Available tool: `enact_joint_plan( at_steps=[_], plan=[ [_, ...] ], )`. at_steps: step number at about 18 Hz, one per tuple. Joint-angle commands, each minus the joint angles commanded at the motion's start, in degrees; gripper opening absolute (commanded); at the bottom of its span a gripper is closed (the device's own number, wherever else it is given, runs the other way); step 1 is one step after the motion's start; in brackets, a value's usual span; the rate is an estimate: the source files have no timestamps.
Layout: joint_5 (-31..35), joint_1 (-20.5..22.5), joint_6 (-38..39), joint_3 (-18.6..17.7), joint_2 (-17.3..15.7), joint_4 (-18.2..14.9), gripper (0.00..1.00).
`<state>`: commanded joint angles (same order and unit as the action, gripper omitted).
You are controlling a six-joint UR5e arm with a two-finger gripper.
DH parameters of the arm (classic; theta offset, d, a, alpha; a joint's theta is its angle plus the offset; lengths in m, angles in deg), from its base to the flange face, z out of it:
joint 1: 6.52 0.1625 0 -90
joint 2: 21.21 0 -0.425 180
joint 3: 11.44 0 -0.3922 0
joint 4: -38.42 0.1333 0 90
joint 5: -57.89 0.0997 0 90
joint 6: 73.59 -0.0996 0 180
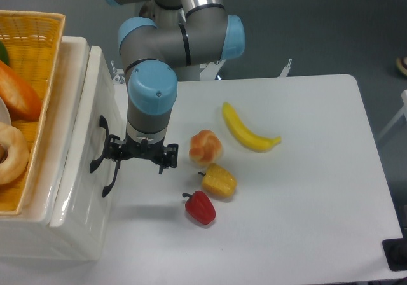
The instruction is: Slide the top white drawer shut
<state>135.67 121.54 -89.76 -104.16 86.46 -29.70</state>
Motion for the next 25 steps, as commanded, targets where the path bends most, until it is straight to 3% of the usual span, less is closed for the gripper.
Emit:
enact_joint_plan(
  at_steps=[9, 13, 17, 20, 25],
  plan=[
    [0.0, -0.4, -0.3, 0.2, 0.0, 0.1, 1.0],
    [3.5, 0.9, -1.3, 1.7, 0.5, 0.5, 1.0],
    [12.3, 9.8, -9.6, 5.4, 1.0, 0.1, 1.0],
    [13.7, 18.4, -10.8, 5.4, -1.2, 0.0, 1.0],
    [20.1, 27.8, -17.7, 4.7, -2.0, -0.8, 1.0]
  ],
)
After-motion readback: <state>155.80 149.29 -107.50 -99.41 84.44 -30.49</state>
